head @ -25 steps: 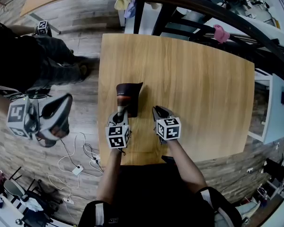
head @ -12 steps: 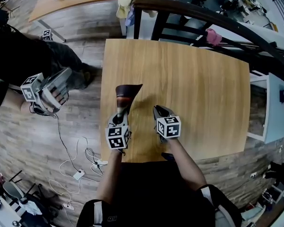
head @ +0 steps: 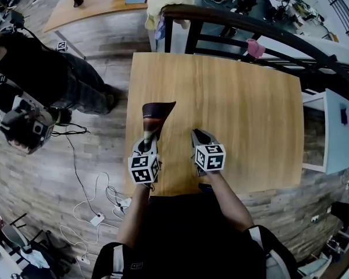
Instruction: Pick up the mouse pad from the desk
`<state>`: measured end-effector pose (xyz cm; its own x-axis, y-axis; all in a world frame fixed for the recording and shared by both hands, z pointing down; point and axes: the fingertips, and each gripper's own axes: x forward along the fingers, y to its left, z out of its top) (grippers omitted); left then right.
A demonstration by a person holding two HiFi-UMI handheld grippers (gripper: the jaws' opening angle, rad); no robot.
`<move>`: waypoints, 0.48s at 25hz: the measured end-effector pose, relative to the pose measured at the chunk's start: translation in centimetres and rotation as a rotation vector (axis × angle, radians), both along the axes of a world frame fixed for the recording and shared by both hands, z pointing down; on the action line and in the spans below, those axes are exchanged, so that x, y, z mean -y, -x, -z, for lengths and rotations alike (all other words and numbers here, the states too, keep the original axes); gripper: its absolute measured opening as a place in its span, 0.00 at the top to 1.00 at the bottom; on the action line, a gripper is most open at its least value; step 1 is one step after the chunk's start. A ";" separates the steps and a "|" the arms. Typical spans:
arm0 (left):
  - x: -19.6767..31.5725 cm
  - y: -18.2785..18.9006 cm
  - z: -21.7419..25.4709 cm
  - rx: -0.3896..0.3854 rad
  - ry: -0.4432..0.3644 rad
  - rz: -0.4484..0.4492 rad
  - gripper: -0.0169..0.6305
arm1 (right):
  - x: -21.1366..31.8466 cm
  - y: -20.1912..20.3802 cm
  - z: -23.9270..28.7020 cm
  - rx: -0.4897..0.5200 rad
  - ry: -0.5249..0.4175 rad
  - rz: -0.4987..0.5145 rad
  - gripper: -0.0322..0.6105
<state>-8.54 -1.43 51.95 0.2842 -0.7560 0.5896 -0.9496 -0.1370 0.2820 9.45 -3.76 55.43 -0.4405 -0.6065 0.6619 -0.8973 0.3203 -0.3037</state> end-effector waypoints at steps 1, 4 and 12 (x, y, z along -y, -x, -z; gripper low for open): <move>-0.2 -0.1 0.5 -0.004 -0.007 -0.001 0.91 | -0.1 -0.1 0.5 0.005 -0.008 -0.006 0.87; -0.7 -0.1 2.0 -0.008 -0.035 -0.001 0.91 | -0.4 0.0 2.1 0.017 -0.039 -0.011 0.87; -1.8 -0.6 6.0 -0.015 -0.110 0.000 0.91 | -1.1 -0.1 7.8 0.045 -0.191 -0.034 0.88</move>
